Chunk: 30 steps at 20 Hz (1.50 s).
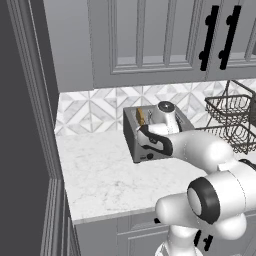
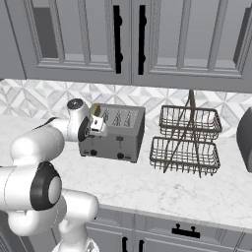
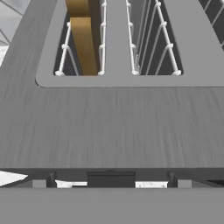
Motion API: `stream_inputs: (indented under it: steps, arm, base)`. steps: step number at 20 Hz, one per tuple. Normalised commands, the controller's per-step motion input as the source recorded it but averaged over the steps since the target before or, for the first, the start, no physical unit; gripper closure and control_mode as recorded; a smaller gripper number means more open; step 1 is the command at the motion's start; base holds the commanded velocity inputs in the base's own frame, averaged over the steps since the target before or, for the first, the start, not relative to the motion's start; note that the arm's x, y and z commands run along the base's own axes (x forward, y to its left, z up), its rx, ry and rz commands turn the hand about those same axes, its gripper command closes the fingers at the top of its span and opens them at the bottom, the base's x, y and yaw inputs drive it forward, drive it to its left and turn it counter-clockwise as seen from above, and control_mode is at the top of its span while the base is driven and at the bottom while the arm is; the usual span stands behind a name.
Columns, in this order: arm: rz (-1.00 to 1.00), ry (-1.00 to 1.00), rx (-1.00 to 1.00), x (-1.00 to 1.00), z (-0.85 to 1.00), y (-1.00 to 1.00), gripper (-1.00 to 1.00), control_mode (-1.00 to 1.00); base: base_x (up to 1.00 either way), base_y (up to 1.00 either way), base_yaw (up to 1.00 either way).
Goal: Start the toaster. Once the lever pops up, take the bread to the plate on the dining counter.
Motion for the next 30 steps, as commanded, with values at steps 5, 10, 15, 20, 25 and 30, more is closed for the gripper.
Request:
stream_inputs:
  steps: [5,10,15,20,25,30]
  arm:
    - [0.00,0.00,0.00,0.01,-0.19,0.00,-1.00,-1.00]
    - [0.00,-0.07,0.00,0.00,-0.16,0.00,-1.00,-1.00]
    - [0.00,-0.07,0.00,0.00,-0.18,0.00,-1.00,-1.00]
    - [0.00,0.00,0.00,-0.03,-0.01,0.00,-1.00,-1.00]
    - [0.00,0.00,0.00,-0.02,-0.02,0.00,-1.00,-1.00]
    - [0.00,0.00,0.00,0.15,0.00,0.00,-1.00,-1.00]
  base:
    - [0.00,0.00,0.00]
    - [0.00,0.00,0.00]
    - [0.00,0.00,0.00]
    - [0.00,0.00,0.00]
    - [0.00,0.00,0.00]
    - [0.00,0.00,0.00]
